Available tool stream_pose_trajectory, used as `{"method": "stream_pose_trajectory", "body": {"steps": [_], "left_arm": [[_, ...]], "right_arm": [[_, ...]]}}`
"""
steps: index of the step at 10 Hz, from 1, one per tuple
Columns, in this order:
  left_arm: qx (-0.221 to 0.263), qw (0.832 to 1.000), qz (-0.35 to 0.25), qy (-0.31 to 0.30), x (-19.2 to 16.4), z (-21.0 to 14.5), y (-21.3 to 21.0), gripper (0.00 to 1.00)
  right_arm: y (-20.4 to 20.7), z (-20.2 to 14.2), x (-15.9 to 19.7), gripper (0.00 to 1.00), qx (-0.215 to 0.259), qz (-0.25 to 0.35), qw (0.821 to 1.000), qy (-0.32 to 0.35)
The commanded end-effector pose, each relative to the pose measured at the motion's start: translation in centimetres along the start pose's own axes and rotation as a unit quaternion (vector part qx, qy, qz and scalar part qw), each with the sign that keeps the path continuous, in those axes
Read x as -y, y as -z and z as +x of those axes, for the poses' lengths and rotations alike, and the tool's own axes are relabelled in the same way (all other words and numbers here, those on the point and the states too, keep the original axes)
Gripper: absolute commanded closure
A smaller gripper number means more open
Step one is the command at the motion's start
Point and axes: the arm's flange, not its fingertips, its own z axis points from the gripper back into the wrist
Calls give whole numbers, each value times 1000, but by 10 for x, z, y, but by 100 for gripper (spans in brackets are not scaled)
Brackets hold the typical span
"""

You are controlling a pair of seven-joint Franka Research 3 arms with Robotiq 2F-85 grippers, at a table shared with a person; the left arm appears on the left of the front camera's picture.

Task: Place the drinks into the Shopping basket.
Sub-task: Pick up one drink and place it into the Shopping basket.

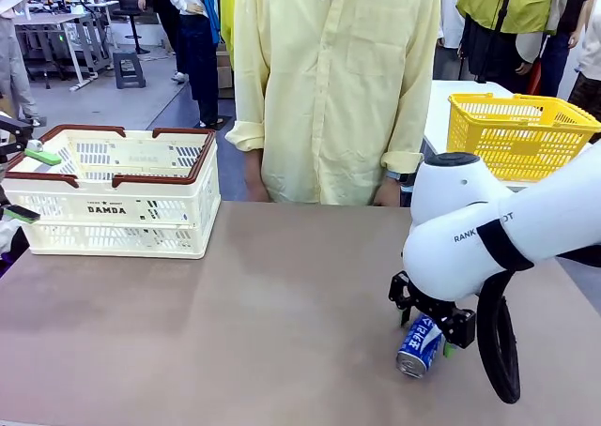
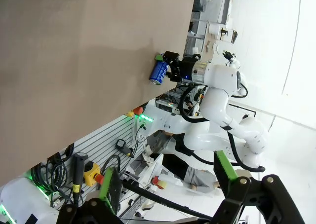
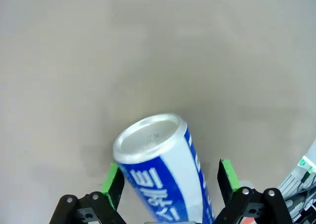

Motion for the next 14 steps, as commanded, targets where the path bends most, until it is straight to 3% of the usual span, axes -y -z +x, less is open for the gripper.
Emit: {"method": "stream_pose_trajectory", "body": {"steps": [1,3,4,5,10,12,14], "left_arm": [[1,1000,-13,-2,2,-2,1,0],[1,1000,-13,-2,2,-2,1,0],[1,1000,-13,-2,2,-2,1,0],[1,1000,-13,-2,2,-2,1,0],[1,1000,-13,-2,2,-2,1,0],[1,1000,-13,-2,2,-2,1,0],[1,1000,-13,-2,2,-2,1,0]], "right_arm": [[11,-1,27,0,10,18,1000,-8],[10,-1,28,0,9,30,999,-1],[10,-1,28,59,11,29,1000,-2],[10,-2,28,100,7,26,1000,-5],[-10,-2,32,100,12,35,999,-20],[-62,12,18,100,4,90,992,-90],[-110,24,-15,100,11,108,983,-149]]}}
